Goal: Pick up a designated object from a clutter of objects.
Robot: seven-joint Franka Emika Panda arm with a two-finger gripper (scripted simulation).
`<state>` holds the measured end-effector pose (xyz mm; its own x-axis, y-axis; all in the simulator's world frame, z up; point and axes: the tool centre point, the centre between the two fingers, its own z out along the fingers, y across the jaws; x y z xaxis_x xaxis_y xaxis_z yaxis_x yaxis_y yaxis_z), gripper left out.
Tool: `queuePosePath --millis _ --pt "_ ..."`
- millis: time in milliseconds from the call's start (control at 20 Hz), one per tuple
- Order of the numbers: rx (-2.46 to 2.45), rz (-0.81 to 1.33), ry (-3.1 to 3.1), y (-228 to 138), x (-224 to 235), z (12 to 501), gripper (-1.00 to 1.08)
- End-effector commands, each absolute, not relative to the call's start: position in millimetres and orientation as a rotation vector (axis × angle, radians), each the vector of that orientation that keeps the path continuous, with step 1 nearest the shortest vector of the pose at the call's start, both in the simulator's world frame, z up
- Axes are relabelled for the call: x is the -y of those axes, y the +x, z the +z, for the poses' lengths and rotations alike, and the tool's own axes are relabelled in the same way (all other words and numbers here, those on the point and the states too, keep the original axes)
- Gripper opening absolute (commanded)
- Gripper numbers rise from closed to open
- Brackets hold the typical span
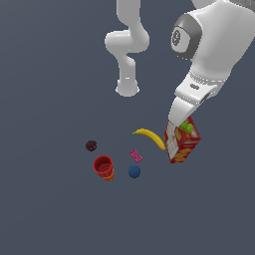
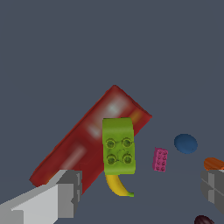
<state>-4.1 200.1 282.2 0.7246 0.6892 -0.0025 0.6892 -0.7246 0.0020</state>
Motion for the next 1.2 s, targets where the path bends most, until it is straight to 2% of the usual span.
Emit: queuePosePath --millis 0,450,1150 --pt "-1.219 -0.001 2.894 -6 -209 281 1.00" --pt "-1.240 -0.001 2.886 -7 -213 275 1.00" --pt "-1.249 0.000 2.883 -8 -215 230 1.00"
